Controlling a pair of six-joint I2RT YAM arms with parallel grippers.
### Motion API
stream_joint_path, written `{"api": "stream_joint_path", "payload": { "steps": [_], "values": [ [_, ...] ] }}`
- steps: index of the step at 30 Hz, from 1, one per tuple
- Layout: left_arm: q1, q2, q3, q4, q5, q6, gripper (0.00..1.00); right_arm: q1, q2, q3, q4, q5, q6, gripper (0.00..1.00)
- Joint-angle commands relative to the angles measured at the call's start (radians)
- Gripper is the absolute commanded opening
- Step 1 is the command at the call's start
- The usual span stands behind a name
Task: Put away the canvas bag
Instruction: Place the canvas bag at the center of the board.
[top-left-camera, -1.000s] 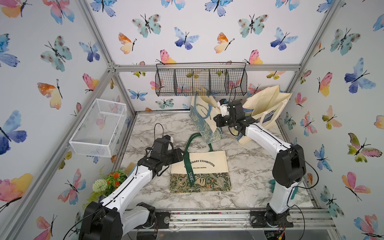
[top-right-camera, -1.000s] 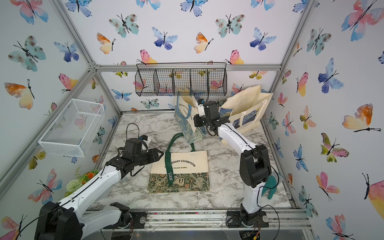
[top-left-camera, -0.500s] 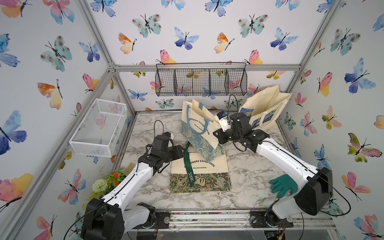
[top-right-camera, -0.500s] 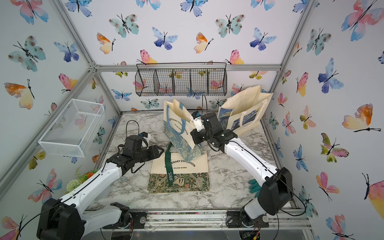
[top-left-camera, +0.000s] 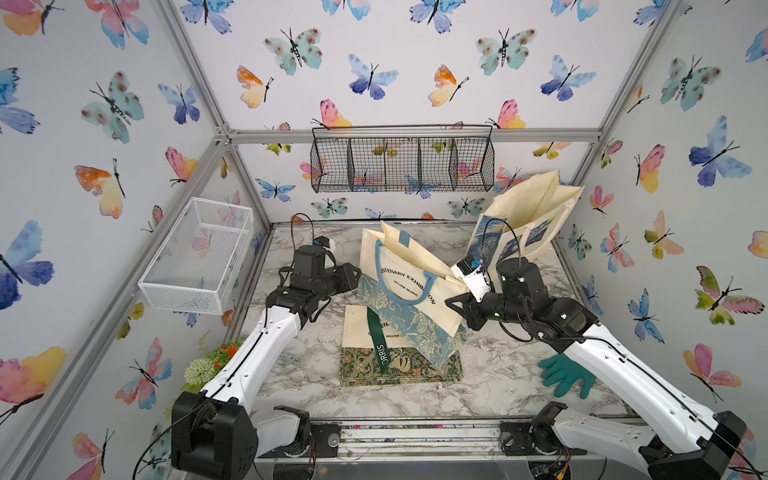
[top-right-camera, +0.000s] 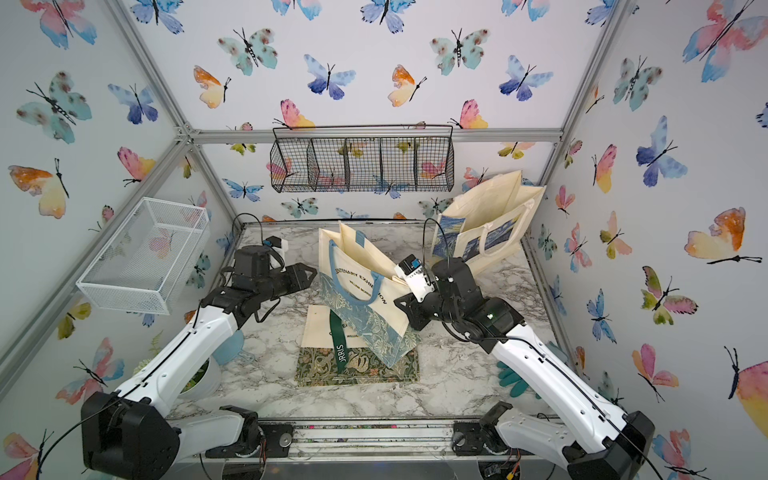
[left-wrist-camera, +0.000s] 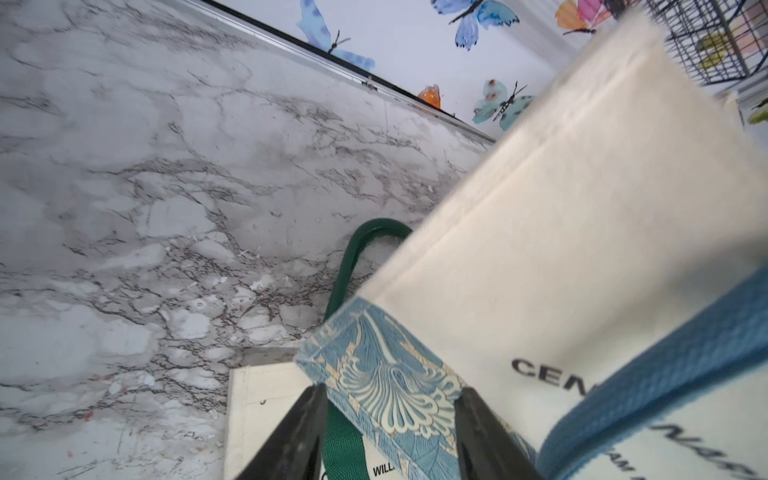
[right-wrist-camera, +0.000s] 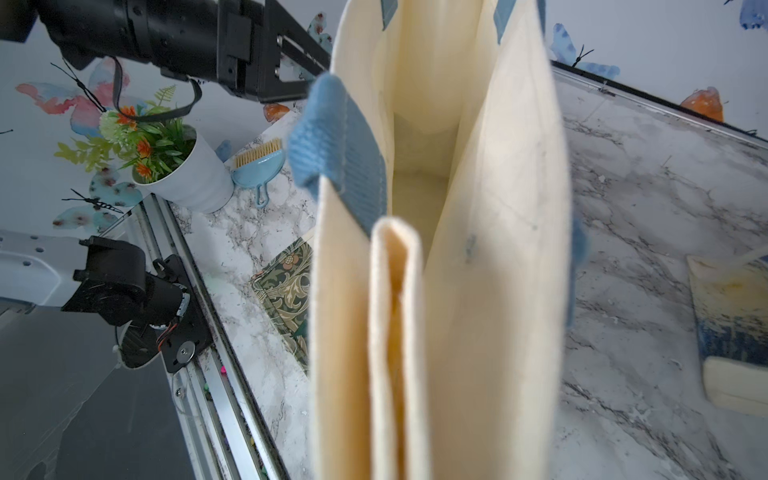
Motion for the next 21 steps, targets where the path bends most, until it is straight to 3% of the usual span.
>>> {"api": "stream_joint_path", "payload": {
  "steps": [1,12,14,16,17,21],
  "values": [
    [0.039,-0.011,0.036,-0.038,-0.016,0.042,0.54,0.0,-0.021,-0.03,-0.02,-0.059,-0.007,0.02],
    [0.062,-0.009,-0.001,-0.003,0.042,0.026,0.55,0.0,-0.084,-0.157,-0.064,-0.093,0.091,0.03],
    [0.061,-0.004,0.0,-0.003,0.044,0.03,0.55,0.0,-0.08,-0.147,-0.087,-0.09,0.094,0.19],
    [0.062,0.002,0.0,-0.001,0.046,0.031,0.55,0.0,-0.08,-0.128,-0.1,-0.077,0.093,0.26],
    [0.063,0.006,0.0,0.0,0.05,0.031,0.55,0.0,-0.08,-0.108,-0.106,-0.068,0.093,0.36],
    [0.064,0.017,-0.001,0.0,0.078,0.03,0.55,0.0,-0.063,0.038,-0.16,-0.025,0.073,0.61]
  ]
}}
